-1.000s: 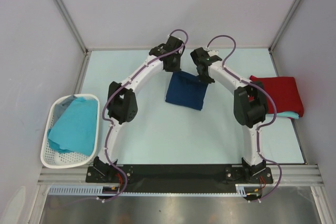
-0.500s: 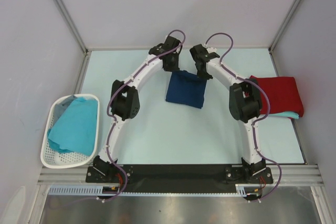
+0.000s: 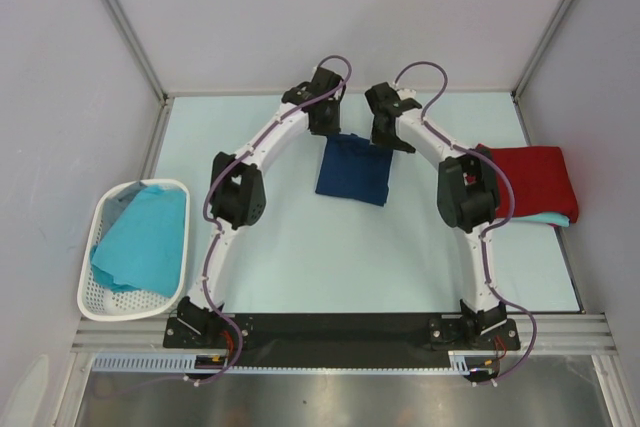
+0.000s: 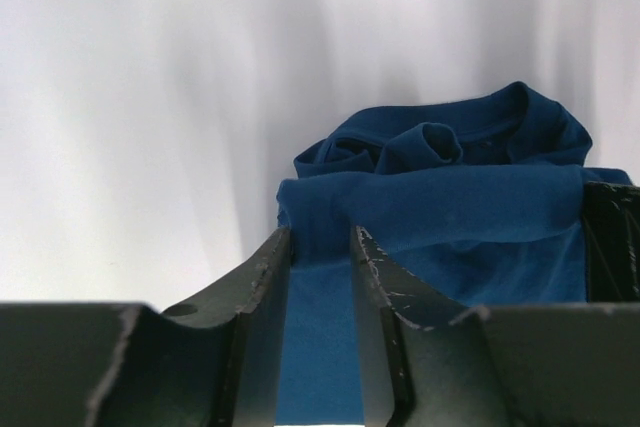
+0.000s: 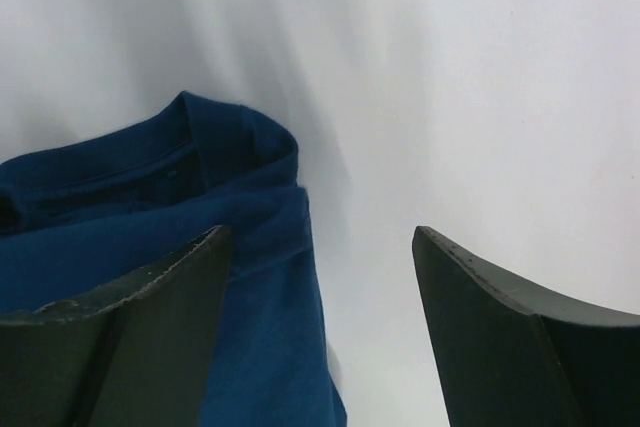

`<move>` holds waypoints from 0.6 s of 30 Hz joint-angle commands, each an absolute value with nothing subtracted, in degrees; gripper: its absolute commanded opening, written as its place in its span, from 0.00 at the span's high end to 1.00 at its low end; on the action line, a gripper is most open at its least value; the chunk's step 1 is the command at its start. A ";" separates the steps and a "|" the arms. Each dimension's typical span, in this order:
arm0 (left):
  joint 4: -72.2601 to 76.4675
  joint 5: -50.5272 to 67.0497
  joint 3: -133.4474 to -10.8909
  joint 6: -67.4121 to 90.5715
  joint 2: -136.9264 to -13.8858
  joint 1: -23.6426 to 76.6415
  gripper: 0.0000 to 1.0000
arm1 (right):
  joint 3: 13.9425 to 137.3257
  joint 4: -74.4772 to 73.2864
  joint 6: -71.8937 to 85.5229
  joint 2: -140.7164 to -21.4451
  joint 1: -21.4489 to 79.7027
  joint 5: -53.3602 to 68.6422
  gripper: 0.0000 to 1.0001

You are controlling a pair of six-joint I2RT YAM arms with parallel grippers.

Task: Fold and stack the t-shirts
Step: Fold the long partially folded tshirt into a neat square

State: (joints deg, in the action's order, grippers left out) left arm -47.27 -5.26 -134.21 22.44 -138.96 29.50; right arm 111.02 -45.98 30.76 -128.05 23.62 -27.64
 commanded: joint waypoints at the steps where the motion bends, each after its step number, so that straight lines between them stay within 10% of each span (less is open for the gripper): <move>1: -45.44 -7.29 -130.36 23.11 -129.13 29.88 0.63 | 110.31 -45.00 29.71 -120.68 25.92 -28.39 0.21; 18: -31.64 -6.59 -89.48 25.58 -108.81 33.22 0.59 | 104.05 -40.34 30.15 -122.32 31.29 -24.35 0.45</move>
State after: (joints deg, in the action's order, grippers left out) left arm -34.28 -7.09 -92.12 24.49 -111.35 32.49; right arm 99.85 -42.13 30.94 -117.40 32.51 -24.75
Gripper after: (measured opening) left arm 0.415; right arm 0.581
